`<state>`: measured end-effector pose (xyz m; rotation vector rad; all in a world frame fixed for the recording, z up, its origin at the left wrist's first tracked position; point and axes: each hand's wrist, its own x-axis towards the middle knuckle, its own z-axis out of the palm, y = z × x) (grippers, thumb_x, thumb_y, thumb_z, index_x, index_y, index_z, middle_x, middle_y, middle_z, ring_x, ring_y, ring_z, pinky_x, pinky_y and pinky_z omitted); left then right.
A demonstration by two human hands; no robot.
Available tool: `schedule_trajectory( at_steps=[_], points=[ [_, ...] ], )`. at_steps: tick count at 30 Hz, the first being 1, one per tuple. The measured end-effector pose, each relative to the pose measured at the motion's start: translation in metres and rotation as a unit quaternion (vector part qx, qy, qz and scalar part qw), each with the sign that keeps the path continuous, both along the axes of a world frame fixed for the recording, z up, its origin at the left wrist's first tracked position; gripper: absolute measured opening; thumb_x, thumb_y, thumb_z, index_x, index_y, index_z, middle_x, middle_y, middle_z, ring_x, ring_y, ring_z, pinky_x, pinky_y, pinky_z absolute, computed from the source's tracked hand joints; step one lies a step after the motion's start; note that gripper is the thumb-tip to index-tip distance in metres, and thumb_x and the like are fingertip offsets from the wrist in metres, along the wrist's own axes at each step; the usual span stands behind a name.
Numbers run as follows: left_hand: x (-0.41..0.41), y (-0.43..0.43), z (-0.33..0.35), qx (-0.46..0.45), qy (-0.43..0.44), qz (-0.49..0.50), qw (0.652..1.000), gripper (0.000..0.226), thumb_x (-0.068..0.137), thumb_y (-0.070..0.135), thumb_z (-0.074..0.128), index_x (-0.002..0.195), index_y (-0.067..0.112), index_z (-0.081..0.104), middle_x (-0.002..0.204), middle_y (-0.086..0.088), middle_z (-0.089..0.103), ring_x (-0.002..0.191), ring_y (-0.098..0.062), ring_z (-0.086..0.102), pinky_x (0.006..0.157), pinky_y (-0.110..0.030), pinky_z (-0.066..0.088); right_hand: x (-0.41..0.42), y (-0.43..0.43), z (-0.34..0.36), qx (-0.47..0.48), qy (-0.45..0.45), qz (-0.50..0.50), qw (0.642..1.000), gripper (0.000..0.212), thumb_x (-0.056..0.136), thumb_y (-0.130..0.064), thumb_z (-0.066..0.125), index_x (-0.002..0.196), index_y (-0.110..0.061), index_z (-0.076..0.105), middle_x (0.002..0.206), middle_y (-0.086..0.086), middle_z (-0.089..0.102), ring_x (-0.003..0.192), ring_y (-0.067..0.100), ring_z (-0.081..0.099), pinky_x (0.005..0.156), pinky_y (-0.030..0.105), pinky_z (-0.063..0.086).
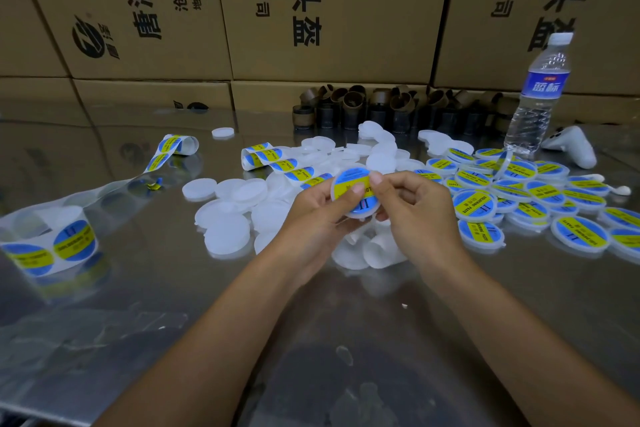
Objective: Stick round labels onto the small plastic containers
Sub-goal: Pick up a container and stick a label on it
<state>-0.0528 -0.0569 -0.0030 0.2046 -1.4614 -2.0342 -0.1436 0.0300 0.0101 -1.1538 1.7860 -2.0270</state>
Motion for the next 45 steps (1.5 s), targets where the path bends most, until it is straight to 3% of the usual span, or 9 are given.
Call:
schedule_trajectory(
  at_steps=[5, 10, 14, 18, 23, 31, 38, 42, 45],
  points=[
    [-0.0023, -0.0002, -0.0030, -0.063, -0.042, 0.056, 0.995, 0.023, 0.086, 0.019, 0.061, 0.104, 0.004, 0.065, 0.083, -0.001, 0.070, 0.071, -0.007, 0.064, 0.065, -0.019, 0.050, 0.0007, -0.0002, -0.0001, -0.004, -0.016, -0.038, 0.999, 0.020, 0.087, -0.025, 0.064, 0.072, -0.012, 0.065, 0.060, 0.003, 0.063, 0.051, 0.005, 0.052, 0.057, 0.022, 0.046],
    [-0.0018, 0.0015, -0.0034, -0.106, -0.047, 0.071, 0.991, 0.025, 0.078, 0.019, 0.068, 0.100, 0.008, 0.066, 0.084, 0.001, 0.072, 0.076, -0.009, 0.067, 0.066, -0.021, 0.052, -0.0002, -0.0001, -0.0002, 0.008, -0.014, -0.053, 0.998, 0.023, 0.087, -0.029, 0.064, 0.071, -0.012, 0.065, 0.069, 0.025, 0.064, 0.055, 0.018, 0.049, 0.058, 0.033, 0.044],
    [-0.0017, 0.0038, -0.0031, -0.119, -0.045, 0.065, 0.990, 0.028, 0.079, 0.003, 0.071, 0.106, 0.005, 0.064, 0.088, -0.003, 0.072, 0.076, -0.010, 0.067, 0.067, -0.020, 0.052, -0.0009, -0.0007, -0.0008, 0.017, -0.016, -0.060, 0.998, 0.024, 0.086, -0.030, 0.065, 0.072, -0.010, 0.064, 0.069, 0.025, 0.065, 0.055, 0.019, 0.053, 0.062, 0.041, 0.050],
    [-0.0006, 0.0035, -0.0022, -0.123, -0.042, 0.077, 0.989, 0.024, 0.080, 0.003, 0.070, 0.103, 0.007, 0.065, 0.084, -0.002, 0.072, 0.072, -0.009, 0.066, 0.066, -0.019, 0.052, -0.0012, -0.0004, -0.0014, 0.006, -0.006, -0.048, 0.999, 0.019, 0.086, -0.028, 0.064, 0.075, -0.013, 0.066, 0.068, 0.025, 0.064, 0.055, 0.017, 0.052, 0.060, 0.032, 0.046],
    [-0.0010, 0.0012, -0.0020, -0.100, -0.030, 0.095, 0.990, 0.018, 0.086, 0.006, 0.064, 0.103, 0.010, 0.064, 0.082, 0.001, 0.071, 0.073, -0.008, 0.066, 0.067, -0.019, 0.051, -0.0038, -0.0015, -0.0040, 0.016, 0.015, 0.001, 1.000, 0.006, 0.088, -0.015, 0.063, 0.083, -0.015, 0.065, 0.049, -0.008, 0.060, 0.049, -0.002, 0.055, 0.056, 0.010, 0.043],
    [-0.0003, -0.0022, -0.0012, -0.088, -0.041, 0.116, 0.989, 0.022, 0.098, 0.018, 0.048, 0.104, 0.009, 0.067, 0.088, -0.001, 0.073, 0.080, -0.009, 0.067, 0.075, -0.023, 0.054, -0.0028, 0.0008, -0.0033, 0.004, 0.051, -0.008, 0.999, 0.011, 0.084, -0.017, 0.069, 0.086, -0.027, 0.063, 0.058, -0.005, 0.063, 0.055, 0.000, 0.056, 0.059, 0.011, 0.042],
    [0.0005, 0.0000, 0.0032, -0.030, -0.033, 0.136, 0.990, 0.022, 0.097, 0.027, 0.049, 0.094, 0.016, 0.068, 0.083, -0.001, 0.074, 0.073, -0.012, 0.069, 0.062, -0.021, 0.054, -0.0026, 0.0009, -0.0039, 0.012, 0.093, -0.006, 0.996, 0.023, 0.081, -0.015, 0.071, 0.085, -0.034, 0.059, 0.055, -0.009, 0.062, 0.055, -0.003, 0.055, 0.058, 0.007, 0.037],
    [0.0010, 0.0006, 0.0039, -0.034, -0.033, 0.149, 0.988, 0.022, 0.097, 0.027, 0.048, 0.092, 0.018, 0.067, 0.079, 0.001, 0.073, 0.072, -0.012, 0.069, 0.061, -0.021, 0.054, -0.0022, 0.0011, -0.0031, 0.005, 0.055, 0.001, 0.998, 0.017, 0.085, -0.017, 0.067, 0.083, -0.034, 0.063, 0.067, 0.000, 0.070, 0.071, 0.012, 0.068, 0.075, 0.030, 0.052],
    [0.0009, 0.0013, 0.0044, -0.032, -0.040, 0.151, 0.987, 0.021, 0.097, 0.027, 0.049, 0.092, 0.019, 0.068, 0.080, 0.000, 0.074, 0.074, -0.014, 0.069, 0.062, -0.021, 0.054, -0.0032, 0.0016, -0.0020, 0.015, 0.050, 0.000, 0.999, 0.016, 0.087, -0.016, 0.064, 0.083, -0.031, 0.064, 0.075, 0.008, 0.071, 0.077, 0.019, 0.069, 0.082, 0.040, 0.053]
  ],
)
